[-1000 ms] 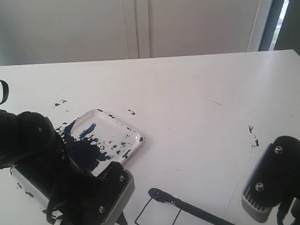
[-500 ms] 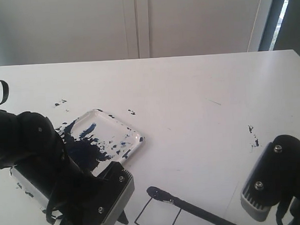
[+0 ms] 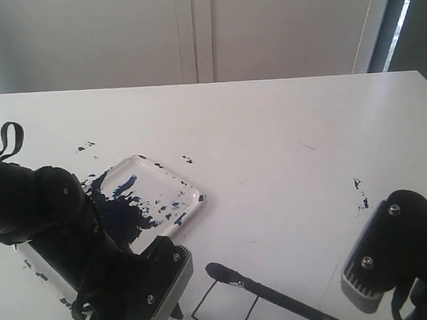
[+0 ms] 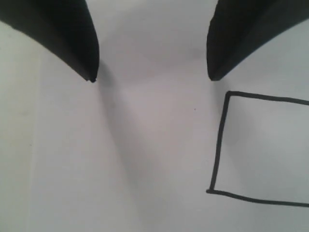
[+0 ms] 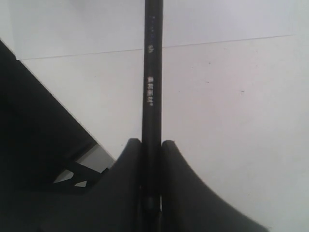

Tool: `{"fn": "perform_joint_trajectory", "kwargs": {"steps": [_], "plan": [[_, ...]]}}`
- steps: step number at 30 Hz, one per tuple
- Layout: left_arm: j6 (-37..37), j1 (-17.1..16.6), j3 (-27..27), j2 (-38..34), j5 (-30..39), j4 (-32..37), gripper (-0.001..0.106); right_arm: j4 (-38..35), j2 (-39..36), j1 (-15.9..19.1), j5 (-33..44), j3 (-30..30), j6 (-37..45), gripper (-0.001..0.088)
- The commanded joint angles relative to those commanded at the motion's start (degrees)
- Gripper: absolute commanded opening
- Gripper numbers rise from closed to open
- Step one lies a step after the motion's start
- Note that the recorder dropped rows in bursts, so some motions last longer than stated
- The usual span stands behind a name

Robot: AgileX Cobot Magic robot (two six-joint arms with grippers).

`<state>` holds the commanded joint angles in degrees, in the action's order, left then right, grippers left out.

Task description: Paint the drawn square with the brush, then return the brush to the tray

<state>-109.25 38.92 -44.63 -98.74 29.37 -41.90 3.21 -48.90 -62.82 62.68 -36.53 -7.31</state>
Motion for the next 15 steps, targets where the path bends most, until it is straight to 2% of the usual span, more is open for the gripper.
{"fn": "perform_joint_trajectory", "kwargs": {"steps": [15], "plan": [[-0.2,0.0,0.0,0.0,0.0,-1.4,0.067,-2.4,0.0,0.0,3.4,0.0,2.2,0.0000]]}}
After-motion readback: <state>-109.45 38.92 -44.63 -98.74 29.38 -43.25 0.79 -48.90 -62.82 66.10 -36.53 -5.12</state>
